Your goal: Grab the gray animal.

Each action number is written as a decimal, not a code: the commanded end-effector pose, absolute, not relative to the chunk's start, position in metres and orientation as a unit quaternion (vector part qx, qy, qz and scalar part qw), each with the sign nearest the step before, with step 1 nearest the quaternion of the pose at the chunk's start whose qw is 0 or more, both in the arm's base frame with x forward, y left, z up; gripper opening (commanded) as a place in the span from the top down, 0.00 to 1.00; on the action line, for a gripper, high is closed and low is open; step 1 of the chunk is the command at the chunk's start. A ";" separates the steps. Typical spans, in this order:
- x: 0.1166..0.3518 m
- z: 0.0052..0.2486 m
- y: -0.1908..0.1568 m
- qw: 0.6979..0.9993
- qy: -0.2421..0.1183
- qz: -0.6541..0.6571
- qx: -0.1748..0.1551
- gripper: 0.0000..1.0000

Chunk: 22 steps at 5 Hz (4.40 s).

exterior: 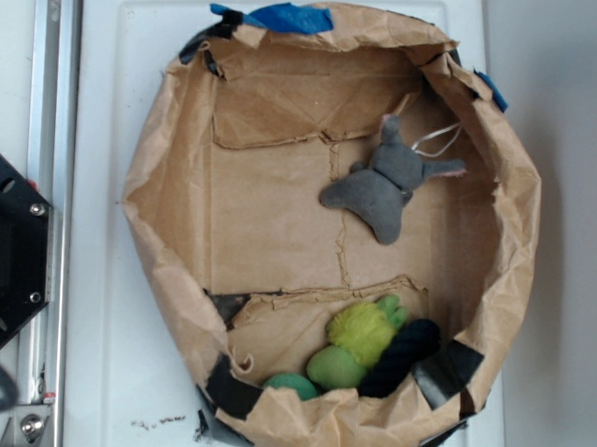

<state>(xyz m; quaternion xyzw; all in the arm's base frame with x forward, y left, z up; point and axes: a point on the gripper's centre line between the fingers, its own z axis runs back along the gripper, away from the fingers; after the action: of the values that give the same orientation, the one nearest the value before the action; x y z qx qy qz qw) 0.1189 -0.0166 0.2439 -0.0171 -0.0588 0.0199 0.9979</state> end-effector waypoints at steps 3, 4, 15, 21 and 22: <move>0.208 0.203 -0.014 0.987 -0.111 0.113 -0.035 0.00; 0.238 0.180 -0.011 0.983 -0.121 0.137 -0.031 0.00; 0.190 0.084 0.040 0.990 -0.068 0.125 -0.014 0.00; 0.201 0.172 0.020 0.986 -0.082 0.136 -0.058 0.00; 0.200 0.169 0.017 0.985 -0.088 0.142 -0.048 0.00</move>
<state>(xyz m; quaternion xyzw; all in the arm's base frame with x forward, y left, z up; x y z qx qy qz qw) 0.1998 0.0131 0.1574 -0.0491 -0.0717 0.1425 0.9860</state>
